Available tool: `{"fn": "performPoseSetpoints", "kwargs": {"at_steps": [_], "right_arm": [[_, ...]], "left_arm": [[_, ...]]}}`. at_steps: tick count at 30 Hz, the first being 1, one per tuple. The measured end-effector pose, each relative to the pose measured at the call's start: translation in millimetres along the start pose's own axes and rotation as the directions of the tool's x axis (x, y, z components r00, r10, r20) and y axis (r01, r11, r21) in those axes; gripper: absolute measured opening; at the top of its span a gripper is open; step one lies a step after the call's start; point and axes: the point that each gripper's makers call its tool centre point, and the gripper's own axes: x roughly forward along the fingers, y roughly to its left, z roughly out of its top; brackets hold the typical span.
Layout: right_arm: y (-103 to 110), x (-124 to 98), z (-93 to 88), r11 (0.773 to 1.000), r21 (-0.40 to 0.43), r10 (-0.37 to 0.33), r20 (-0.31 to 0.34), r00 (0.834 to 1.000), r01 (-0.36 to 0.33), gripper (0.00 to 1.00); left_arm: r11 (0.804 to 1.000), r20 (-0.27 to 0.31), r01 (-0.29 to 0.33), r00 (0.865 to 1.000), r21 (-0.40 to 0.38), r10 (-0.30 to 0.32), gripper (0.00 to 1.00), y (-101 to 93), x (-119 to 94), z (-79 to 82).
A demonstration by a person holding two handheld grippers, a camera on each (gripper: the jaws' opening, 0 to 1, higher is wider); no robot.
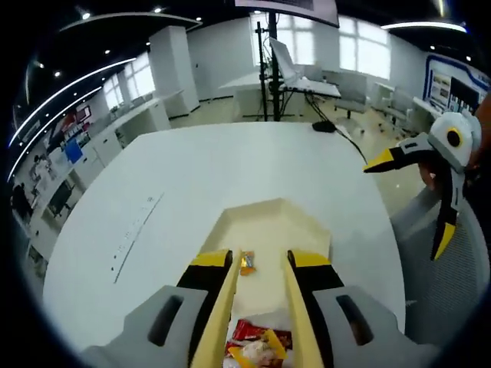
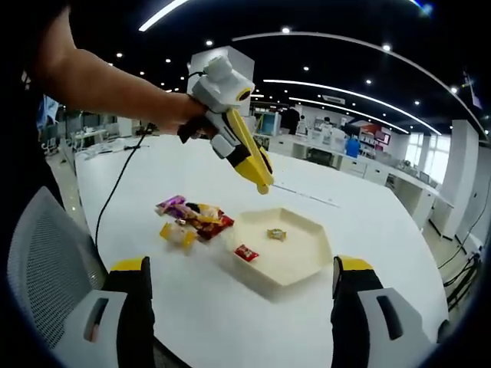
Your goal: Place the target food into the container with the food tongs after gripping and lifting it, then release it inside without dropping or visibly crushing the food.
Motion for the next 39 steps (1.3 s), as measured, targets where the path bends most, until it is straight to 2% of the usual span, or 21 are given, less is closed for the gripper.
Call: {"fn": "performPoseSetpoints", "kwargs": {"at_steps": [3, 5, 11, 14, 17, 19, 23, 30, 33, 39], "right_arm": [[1, 0, 0.4, 1.0, 0.0, 0.004, 0.002, 1.0, -0.004, 0.97], [2, 0, 0.7, 1.0, -0.003, 0.007, 0.003, 1.0, -0.007, 0.97], [3, 1, 0.1, 1.0, -0.006, 0.015, 0.0, 1.0, -0.015, 0.97], [3, 0, -0.2, 1.0, -0.006, 0.014, -0.001, 1.0, -0.014, 0.97], [2, 0, -0.7, 1.0, -0.002, 0.01, -0.003, 1.0, -0.01, 0.97], [2, 0, -0.4, 1.0, -0.003, 0.011, -0.002, 1.0, -0.011, 0.97], [3, 0, -0.1, 1.0, 0.0, 0.013, -0.001, 1.0, -0.013, 0.97], [5, 0, 0.4, 1.0, -0.022, 0.012, -0.005, 1.0, -0.012, 0.97], [2, -1, 1.0, 1.0, -0.007, 0.004, 0.0, 1.0, -0.004, 0.97], [4, 0, 0.4, 1.0, -0.012, 0.01, -0.004, 1.0, -0.01, 0.95]], "left_arm": [[0.999, -0.003, -0.02, 1.0, -0.031, 0.02, 0.25, -0.8, -14, -16.1], [0.997, -0.024, -0.044, 0.999, -0.059, 0.042, 0.25, -0.6, -23, -28.2], [0.992, -0.005, -0.078, 0.997, -0.099, 0.077, 0.25, -4.7, -47, -38.6], [0.988, -0.001, -0.081, 0.997, -0.128, 0.082, 0.25, -12.3, -57, -44.5], [0.989, -0.043, -0.095, 0.995, -0.114, 0.09, 0.25, -21.9, -64, -62.8], [0.983, -0.045, -0.091, 0.995, -0.157, 0.085, 0.25, -28.9, -69, -71.2], [0.98, -0.074, -0.105, 0.993, -0.17, 0.094, 0.25, -39.6, -72, -87.9], [0.967, -0.111, -0.146, 0.986, -0.209, 0.125, 0.25, -56.2, -72, -106.3], [0.959, -0.099, -0.151, 0.987, -0.239, 0.131, 0.25, -62.0, -70, -110.2], [0.954, -0.132, -0.171, 0.981, -0.247, 0.141, 0.25, -65.6, -61, -121.1]]}}
